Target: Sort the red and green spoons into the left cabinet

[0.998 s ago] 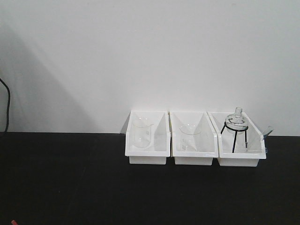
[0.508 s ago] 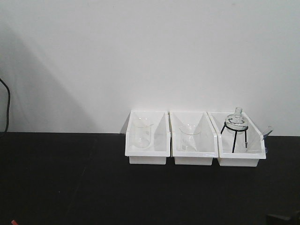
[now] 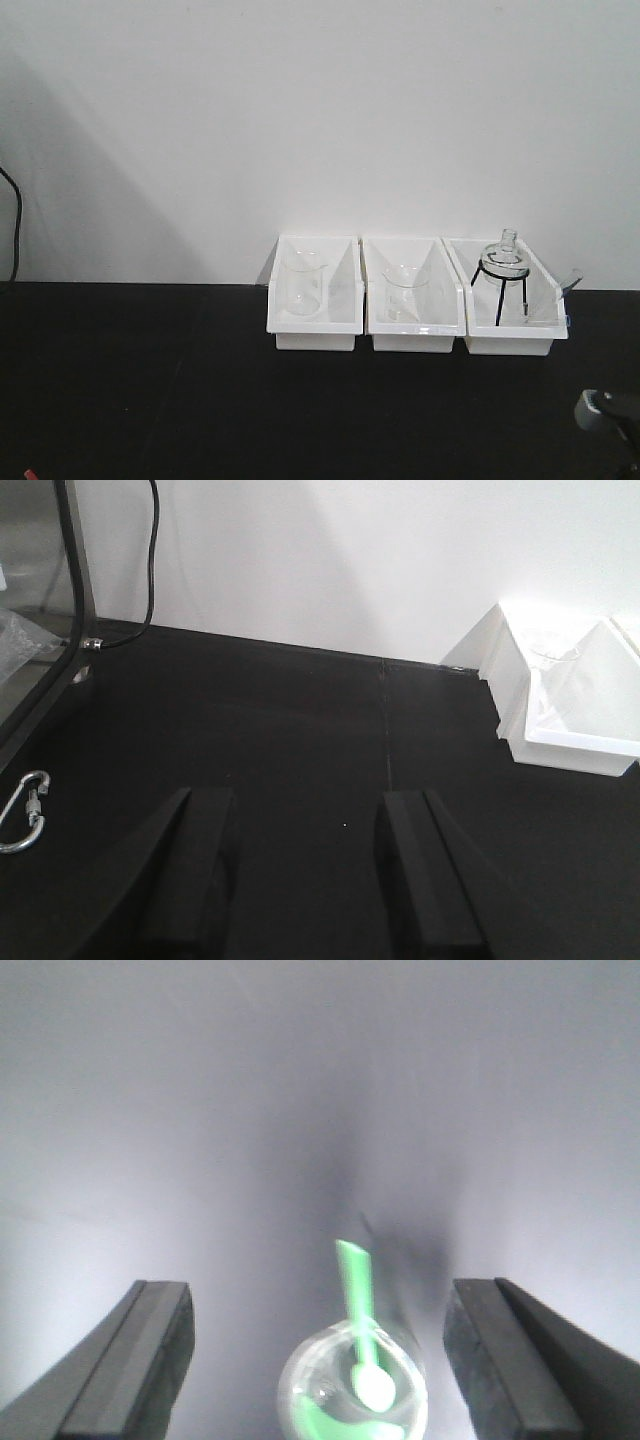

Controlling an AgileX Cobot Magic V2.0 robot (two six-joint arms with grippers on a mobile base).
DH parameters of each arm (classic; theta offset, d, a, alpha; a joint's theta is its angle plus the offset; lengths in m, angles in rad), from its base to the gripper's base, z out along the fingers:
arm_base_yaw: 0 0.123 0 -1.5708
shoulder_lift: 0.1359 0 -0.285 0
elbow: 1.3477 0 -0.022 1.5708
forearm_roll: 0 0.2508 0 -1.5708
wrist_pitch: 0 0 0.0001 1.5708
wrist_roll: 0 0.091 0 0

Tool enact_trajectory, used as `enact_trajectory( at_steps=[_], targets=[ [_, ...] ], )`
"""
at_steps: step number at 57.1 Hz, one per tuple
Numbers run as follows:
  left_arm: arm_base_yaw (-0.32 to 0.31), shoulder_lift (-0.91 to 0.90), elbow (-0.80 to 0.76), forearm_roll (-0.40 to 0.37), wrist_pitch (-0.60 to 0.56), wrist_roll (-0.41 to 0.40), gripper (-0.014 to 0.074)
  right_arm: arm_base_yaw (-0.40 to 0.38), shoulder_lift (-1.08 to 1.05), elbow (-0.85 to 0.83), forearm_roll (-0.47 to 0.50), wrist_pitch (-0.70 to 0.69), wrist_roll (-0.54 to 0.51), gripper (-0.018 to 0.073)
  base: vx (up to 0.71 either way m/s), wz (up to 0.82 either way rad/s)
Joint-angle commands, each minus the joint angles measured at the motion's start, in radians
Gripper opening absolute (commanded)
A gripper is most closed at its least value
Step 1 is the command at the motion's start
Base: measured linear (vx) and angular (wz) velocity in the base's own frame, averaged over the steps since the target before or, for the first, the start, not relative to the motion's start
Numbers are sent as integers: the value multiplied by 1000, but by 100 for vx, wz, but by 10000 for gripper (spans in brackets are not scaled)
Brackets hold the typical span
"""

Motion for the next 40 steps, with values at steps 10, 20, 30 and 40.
enact_trajectory(
  at_steps=[10,20,30,40],
  targets=[
    [-1,-4,-37,-5,-59,-8,461,-4,17,39,96,-150,-73,554,0,0],
    [-1,-4,-37,-5,-52,-8,461,-4,19,45,212,-185,-171,532,0,0],
    [-1,-4,-37,-5,-52,-8,461,-4,65,45,273,-204,-243,527,0,0],
    [-1,-4,-37,-5,-52,-8,461,-4,98,45,272,-205,-254,521,0,0]
  ],
)
